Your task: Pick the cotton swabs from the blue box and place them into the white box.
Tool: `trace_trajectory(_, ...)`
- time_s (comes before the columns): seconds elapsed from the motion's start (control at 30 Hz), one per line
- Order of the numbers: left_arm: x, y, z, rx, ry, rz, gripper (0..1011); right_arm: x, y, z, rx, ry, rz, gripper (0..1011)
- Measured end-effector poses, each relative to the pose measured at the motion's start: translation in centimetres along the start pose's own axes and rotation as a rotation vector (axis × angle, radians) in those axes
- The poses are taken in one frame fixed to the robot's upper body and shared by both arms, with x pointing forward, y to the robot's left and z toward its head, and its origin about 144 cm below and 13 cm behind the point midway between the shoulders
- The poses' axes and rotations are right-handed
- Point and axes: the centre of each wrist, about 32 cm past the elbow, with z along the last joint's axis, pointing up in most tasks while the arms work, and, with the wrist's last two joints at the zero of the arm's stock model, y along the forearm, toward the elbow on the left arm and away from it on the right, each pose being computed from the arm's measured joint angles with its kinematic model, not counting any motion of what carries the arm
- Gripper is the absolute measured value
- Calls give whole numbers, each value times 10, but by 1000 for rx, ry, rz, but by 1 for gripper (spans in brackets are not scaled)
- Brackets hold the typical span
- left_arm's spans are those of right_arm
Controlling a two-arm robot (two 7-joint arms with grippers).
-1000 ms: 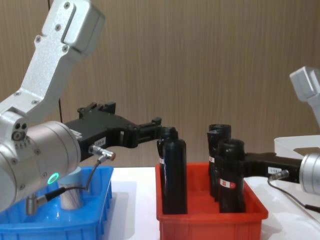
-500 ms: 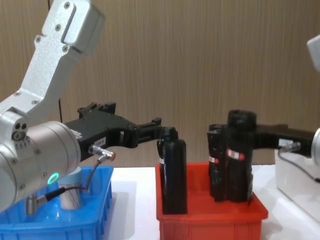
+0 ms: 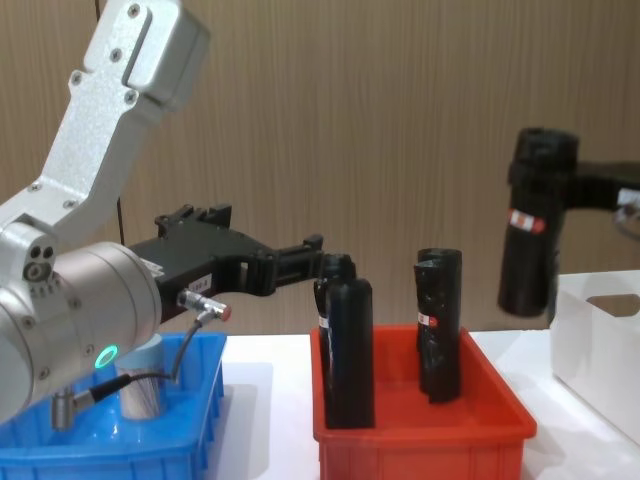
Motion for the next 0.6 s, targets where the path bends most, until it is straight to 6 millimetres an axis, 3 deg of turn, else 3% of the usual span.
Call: trace_trajectory(0.6,0,0,0,0,0,0,1003,17,-26,34,34,-70,-182,360)
